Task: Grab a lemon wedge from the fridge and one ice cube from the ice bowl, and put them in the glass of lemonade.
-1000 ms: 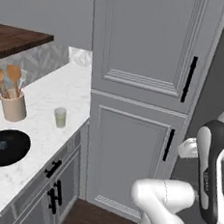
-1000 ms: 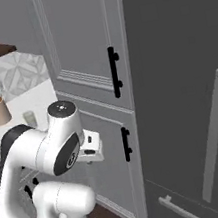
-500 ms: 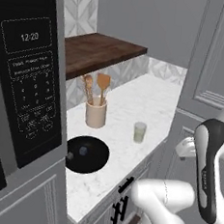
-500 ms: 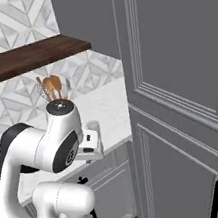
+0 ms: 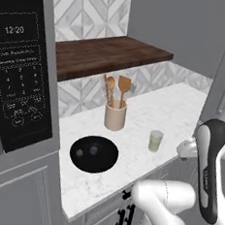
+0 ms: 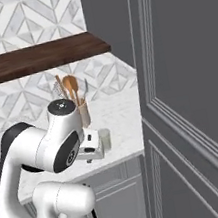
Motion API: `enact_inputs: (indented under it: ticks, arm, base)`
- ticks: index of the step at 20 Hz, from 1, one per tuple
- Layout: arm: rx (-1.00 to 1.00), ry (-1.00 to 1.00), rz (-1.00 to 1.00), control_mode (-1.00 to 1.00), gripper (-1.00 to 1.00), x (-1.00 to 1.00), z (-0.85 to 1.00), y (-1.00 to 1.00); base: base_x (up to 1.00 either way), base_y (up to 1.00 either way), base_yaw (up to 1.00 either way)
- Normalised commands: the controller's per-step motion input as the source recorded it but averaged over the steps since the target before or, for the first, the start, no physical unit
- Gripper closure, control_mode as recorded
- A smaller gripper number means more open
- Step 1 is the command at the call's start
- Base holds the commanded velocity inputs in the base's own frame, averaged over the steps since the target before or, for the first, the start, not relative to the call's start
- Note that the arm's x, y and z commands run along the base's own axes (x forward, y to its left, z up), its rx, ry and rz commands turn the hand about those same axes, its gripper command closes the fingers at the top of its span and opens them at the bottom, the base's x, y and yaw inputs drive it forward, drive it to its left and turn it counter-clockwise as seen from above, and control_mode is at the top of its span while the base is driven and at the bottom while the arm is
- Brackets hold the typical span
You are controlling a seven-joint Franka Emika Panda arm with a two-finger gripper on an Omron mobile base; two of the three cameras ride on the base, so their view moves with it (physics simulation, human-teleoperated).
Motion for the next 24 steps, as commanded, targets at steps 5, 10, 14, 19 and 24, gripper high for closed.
enact_inputs:
  ticks: [5, 10, 14, 19, 24]
  arm:
    - [0.00, 0.00, 0.00, 1.00, -1.00, 0.00, 0.00, 0.00]
    - [-0.03, 0.01, 0.07, -1.00, -1.00, 0.17, -0.07, 0.12]
    - [-0.18, 0.04, 0.19, -1.00, -1.00, 0.78, -0.31, 0.69]
    - [-0.19, 0.06, 0.11, -1.00, -1.00, 0.68, -0.30, 0.82]
    - [-0.09, 0.05, 0.12, -1.00, -1.00, 0.63, -0.22, 0.54]
  base:
    - [0.99, 0.36, 0.48]
    - [0.72, 0.42, 0.34]
    - [0.00, 0.00, 0.00]
    - [0.00, 0.00, 0.00]
    - [0.00, 0.00, 0.00]
